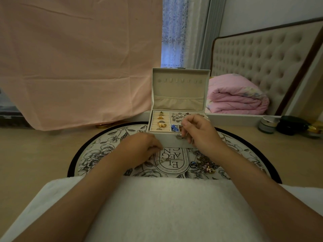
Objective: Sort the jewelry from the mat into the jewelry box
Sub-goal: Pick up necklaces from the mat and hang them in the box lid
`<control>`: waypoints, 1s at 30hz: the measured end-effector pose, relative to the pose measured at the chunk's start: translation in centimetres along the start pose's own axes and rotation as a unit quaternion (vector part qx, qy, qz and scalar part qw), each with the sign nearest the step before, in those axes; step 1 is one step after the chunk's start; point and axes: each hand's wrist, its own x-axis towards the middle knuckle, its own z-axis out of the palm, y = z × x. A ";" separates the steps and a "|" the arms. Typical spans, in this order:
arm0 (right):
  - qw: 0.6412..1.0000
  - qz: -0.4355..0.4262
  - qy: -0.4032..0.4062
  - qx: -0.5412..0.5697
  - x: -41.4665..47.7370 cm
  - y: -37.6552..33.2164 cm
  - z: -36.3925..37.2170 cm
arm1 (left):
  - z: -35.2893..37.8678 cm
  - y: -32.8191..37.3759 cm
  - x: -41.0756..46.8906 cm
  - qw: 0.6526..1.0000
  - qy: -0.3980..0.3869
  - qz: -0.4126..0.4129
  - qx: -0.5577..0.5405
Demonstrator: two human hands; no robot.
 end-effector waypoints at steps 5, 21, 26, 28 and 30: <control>0.999 -0.006 -0.038 -0.013 0.1 0.5 0.1 | 1.9 -0.3 -0.1 0.999 0.028 0.026 0.025; 0.901 0.011 -0.150 -0.406 -0.4 2.6 0.1 | 0.4 -3.0 -1.0 0.985 0.022 -0.097 0.139; 0.843 -0.067 -0.174 -0.504 -0.4 1.6 0.6 | 0.2 -0.8 -0.3 0.998 0.057 -0.010 0.034; 0.834 -0.122 -0.184 -0.506 -0.5 1.5 1.2 | 0.7 0.0 -0.2 0.999 0.019 0.017 0.025; 0.834 -0.142 -0.199 -0.494 -0.7 1.8 1.6 | 1.3 0.3 -0.3 1.000 0.002 0.023 0.021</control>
